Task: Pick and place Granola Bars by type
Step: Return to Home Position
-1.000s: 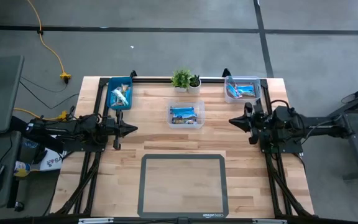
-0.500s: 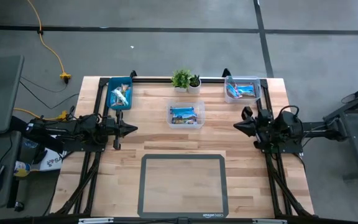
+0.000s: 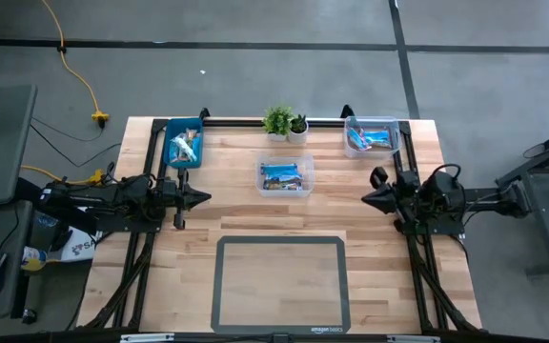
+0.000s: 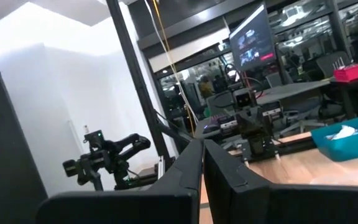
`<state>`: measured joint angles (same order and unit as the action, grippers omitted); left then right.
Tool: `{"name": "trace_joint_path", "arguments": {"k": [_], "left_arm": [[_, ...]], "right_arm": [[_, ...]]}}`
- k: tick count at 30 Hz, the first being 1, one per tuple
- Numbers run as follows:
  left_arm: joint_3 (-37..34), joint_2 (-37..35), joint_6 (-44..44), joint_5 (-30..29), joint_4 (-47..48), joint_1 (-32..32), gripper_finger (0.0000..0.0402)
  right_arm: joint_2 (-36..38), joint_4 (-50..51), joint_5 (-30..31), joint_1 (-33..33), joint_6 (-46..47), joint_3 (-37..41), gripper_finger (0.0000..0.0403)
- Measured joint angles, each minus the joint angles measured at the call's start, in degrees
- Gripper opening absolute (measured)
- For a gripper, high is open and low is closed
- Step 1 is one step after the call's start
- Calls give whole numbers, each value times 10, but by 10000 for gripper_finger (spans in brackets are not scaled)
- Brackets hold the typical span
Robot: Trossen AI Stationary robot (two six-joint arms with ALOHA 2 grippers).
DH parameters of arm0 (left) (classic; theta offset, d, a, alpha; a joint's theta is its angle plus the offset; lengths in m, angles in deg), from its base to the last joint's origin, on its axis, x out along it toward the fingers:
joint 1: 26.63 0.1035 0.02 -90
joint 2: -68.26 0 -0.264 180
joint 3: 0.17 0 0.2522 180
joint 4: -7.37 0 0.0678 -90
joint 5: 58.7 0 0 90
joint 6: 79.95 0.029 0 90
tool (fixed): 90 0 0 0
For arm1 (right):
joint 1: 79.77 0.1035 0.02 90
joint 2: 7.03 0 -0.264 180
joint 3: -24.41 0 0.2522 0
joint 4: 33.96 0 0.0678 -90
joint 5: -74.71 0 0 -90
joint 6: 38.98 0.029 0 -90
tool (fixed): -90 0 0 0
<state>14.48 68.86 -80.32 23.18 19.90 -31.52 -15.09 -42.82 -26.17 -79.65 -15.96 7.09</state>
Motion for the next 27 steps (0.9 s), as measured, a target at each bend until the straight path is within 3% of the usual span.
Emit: {"name": "trace_joint_path", "arguments": {"k": [15, 27], "left_arm": [[0, 0, 0, 0, 0, 0, 1], [0, 0, 0, 0, 0, 0, 1]], "right_arm": [[0, 0, -24, 0, -3, 0, 0], [0, 67, -11, 0, -23, 0, 0]]}}
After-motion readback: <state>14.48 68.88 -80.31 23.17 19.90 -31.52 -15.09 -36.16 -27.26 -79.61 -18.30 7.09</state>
